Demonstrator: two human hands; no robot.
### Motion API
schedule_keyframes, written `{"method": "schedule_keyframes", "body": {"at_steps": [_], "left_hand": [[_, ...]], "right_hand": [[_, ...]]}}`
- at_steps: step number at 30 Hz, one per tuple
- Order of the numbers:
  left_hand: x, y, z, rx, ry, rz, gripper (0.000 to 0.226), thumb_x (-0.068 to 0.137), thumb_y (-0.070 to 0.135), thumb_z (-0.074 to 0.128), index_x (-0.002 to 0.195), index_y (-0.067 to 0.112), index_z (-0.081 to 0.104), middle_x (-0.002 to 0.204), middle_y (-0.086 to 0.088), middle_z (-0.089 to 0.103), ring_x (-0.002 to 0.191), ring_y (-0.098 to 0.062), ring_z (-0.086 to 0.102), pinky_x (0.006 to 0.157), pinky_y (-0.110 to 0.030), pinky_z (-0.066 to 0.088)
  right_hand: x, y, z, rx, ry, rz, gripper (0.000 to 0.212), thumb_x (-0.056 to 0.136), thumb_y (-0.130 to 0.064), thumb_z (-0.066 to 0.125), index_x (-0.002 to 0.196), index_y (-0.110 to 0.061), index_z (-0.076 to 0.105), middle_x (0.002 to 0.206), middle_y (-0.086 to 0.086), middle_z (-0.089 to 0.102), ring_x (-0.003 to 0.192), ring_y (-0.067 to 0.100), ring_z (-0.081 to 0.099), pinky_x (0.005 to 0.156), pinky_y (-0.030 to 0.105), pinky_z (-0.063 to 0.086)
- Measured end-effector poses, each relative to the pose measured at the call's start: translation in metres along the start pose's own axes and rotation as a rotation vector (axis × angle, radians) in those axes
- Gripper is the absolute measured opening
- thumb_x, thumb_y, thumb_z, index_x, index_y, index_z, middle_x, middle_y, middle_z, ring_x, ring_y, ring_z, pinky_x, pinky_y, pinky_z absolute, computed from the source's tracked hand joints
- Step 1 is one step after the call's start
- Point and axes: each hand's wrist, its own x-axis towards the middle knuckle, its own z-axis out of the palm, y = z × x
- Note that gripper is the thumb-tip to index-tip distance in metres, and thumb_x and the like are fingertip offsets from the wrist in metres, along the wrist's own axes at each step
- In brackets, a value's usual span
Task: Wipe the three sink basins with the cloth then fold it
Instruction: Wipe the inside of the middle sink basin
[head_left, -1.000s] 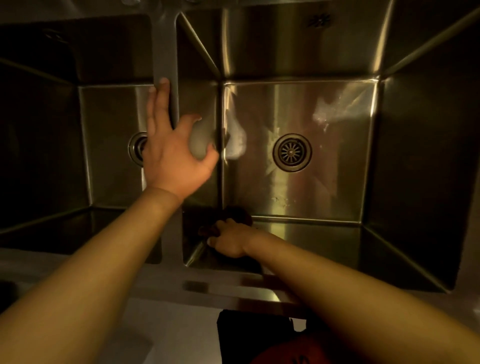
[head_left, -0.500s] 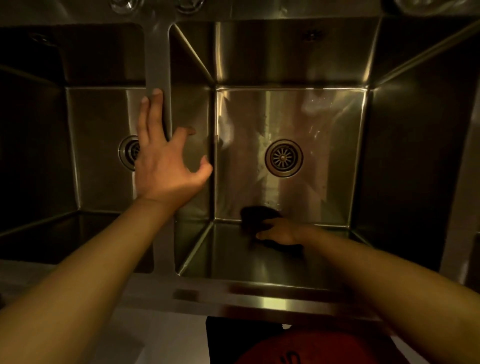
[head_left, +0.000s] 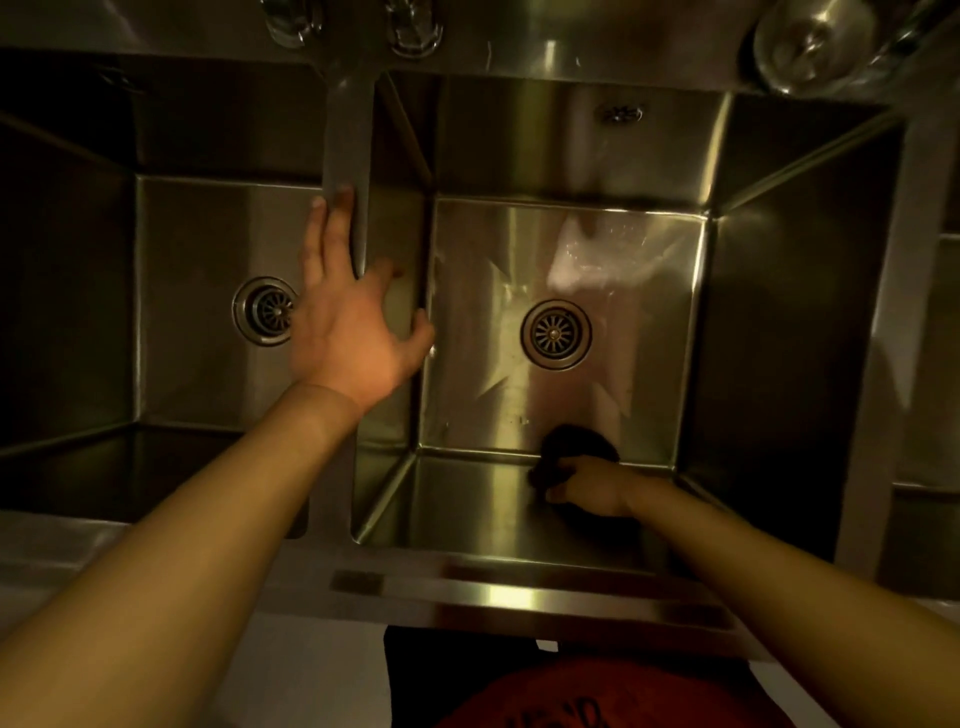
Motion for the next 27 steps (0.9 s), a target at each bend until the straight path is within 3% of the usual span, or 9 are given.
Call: {"method": "schedule_keyframes", "body": {"at_steps": [2,6,10,13,17,23,27], "left_hand": [[0.000,0.001,0.002,-0.006,0.010,-0.002,0.045,0.080,0.056,0.059,0.111,0.023,0.070,0.174,-0.007,0.008,0.161,-0.032,0.003,0.092,-0.054,0.055],[0.001,-0.001,0.007,-0.004,0.020,-0.022,0.047,0.079,0.059,0.057,0.111,0.027,0.070,0.174,-0.003,0.005,0.161,-0.030,0.002,0.096,-0.056,0.053],[-0.001,-0.005,0.008,-0.069,0.058,0.011,0.046,0.074,0.056,0.060,0.104,0.022,0.071,0.174,-0.004,0.009,0.161,-0.031,0.005,0.091,-0.054,0.055],[-0.002,-0.004,0.008,-0.094,0.062,0.017,0.045,0.073,0.054,0.060,0.100,0.020,0.070,0.173,-0.005,0.011,0.160,-0.031,0.005,0.095,-0.056,0.052],[0.000,-0.003,0.007,-0.118,0.053,0.008,0.042,0.074,0.048,0.065,0.102,0.018,0.070,0.172,-0.006,0.012,0.160,-0.033,0.005,0.098,-0.062,0.050],[-0.001,-0.004,0.010,-0.150,0.089,0.011,0.069,0.072,0.043,0.071,0.136,0.019,0.060,0.171,-0.005,0.012,0.159,-0.034,0.007,0.094,-0.066,0.050],[-0.001,-0.003,0.011,-0.136,0.088,-0.011,0.056,0.070,0.041,0.068,0.117,0.011,0.066,0.170,-0.011,0.015,0.159,-0.037,0.007,0.089,-0.063,0.052]], "right_hand": [[-0.012,-0.015,0.003,0.010,-0.014,-0.051,0.045,0.090,-0.035,0.074,0.134,-0.027,0.065,0.135,-0.004,0.062,0.124,0.020,0.058,0.106,0.032,0.044],[-0.034,-0.031,-0.002,-0.001,-0.064,-0.126,0.054,0.092,-0.031,0.073,0.143,-0.026,0.057,0.144,-0.002,0.055,0.122,0.014,0.052,0.095,0.023,0.035],[-0.055,-0.030,-0.008,-0.024,-0.027,-0.143,0.052,0.092,-0.031,0.071,0.142,-0.028,0.057,0.142,-0.001,0.058,0.122,0.017,0.056,0.099,0.029,0.041],[-0.064,-0.020,-0.011,-0.295,0.082,-0.145,0.048,0.094,-0.031,0.065,0.140,-0.022,0.056,0.142,0.004,0.054,0.125,0.026,0.055,0.106,0.040,0.045],[-0.072,0.005,-0.021,-0.658,0.104,0.064,0.049,0.097,-0.031,0.050,0.145,-0.021,0.049,0.146,0.008,0.044,0.127,0.037,0.048,0.107,0.053,0.041],[-0.071,0.048,-0.037,-0.932,0.066,0.242,0.052,0.099,-0.028,0.044,0.149,-0.017,0.043,0.151,0.013,0.040,0.133,0.040,0.042,0.112,0.059,0.032],[-0.060,0.067,-0.050,-1.113,0.050,0.279,0.053,0.100,-0.033,0.044,0.151,-0.020,0.044,0.155,0.014,0.038,0.140,0.039,0.038,0.118,0.060,0.023]]}}
